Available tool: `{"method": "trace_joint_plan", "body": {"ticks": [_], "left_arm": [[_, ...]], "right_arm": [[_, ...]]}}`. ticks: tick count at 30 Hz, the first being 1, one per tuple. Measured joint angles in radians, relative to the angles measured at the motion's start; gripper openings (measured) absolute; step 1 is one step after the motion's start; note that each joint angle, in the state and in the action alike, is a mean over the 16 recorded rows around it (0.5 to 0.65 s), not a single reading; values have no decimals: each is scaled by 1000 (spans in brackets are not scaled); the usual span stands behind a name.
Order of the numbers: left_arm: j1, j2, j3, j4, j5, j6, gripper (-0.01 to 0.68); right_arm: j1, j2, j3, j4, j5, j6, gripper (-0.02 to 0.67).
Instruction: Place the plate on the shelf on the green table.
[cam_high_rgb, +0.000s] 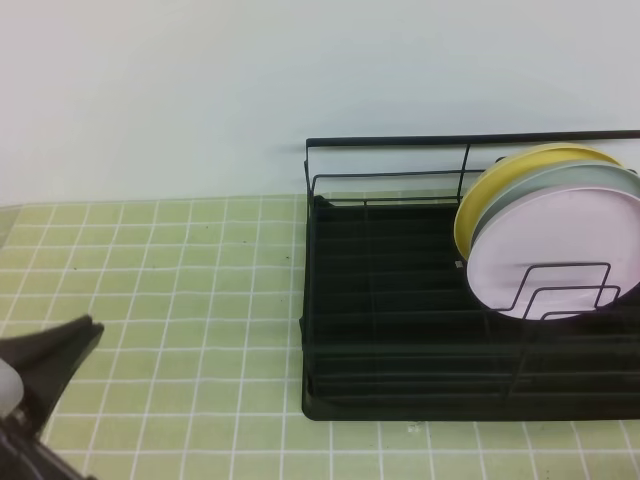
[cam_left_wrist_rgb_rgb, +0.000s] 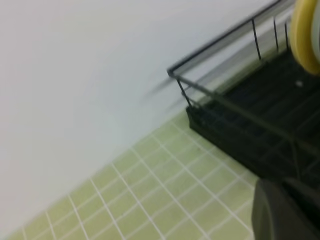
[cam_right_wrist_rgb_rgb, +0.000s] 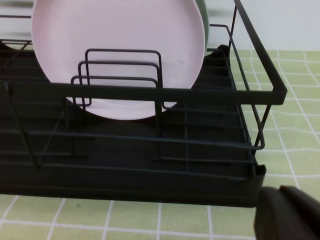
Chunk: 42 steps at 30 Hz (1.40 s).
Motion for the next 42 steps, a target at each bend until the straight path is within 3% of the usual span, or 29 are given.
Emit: {"method": "trace_joint_plan", "body": {"ticks": [9,15,21,29,42], "left_arm": [[240,-73,78,-303,-237,231,0],[421,-176,200,-396,-337,235,0],[547,-306,344,-457,-302,203,0],[613,-465,481,-490,-188,173,0],[617,-583,525,-479,66,196,0]], "right_arm": [[0,0,0,-1,1,0,-1],[0,1,0,-2,1,0,-1],[0,1,0,-2,1,0,-1],[0,3,0,-2,1,0,-1],[0,3,0,-2,1,0,-1]]}}
